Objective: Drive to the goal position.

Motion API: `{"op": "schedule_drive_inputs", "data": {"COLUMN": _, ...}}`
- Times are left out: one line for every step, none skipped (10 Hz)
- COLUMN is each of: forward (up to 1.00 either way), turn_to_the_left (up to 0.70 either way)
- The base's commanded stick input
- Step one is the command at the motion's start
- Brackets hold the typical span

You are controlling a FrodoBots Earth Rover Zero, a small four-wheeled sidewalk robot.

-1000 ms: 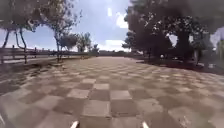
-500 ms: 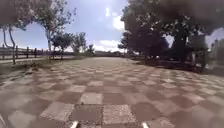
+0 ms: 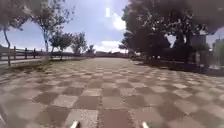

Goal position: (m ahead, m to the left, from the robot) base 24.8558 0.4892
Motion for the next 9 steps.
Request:
{"op": "schedule_drive_inputs", "data": {"forward": 1.0, "turn_to_the_left": 0.0}}
{"op": "schedule_drive_inputs", "data": {"forward": 1.0, "turn_to_the_left": 0.0}}
{"op": "schedule_drive_inputs", "data": {"forward": 1.0, "turn_to_the_left": 0.0}}
{"op": "schedule_drive_inputs", "data": {"forward": 1.0, "turn_to_the_left": 0.0}}
{"op": "schedule_drive_inputs", "data": {"forward": 1.0, "turn_to_the_left": 0.0}}
{"op": "schedule_drive_inputs", "data": {"forward": 1.0, "turn_to_the_left": 0.0}}
{"op": "schedule_drive_inputs", "data": {"forward": 1.0, "turn_to_the_left": 0.0}}
{"op": "schedule_drive_inputs", "data": {"forward": 1.0, "turn_to_the_left": 0.0}}
{"op": "schedule_drive_inputs", "data": {"forward": 1.0, "turn_to_the_left": 0.0}}
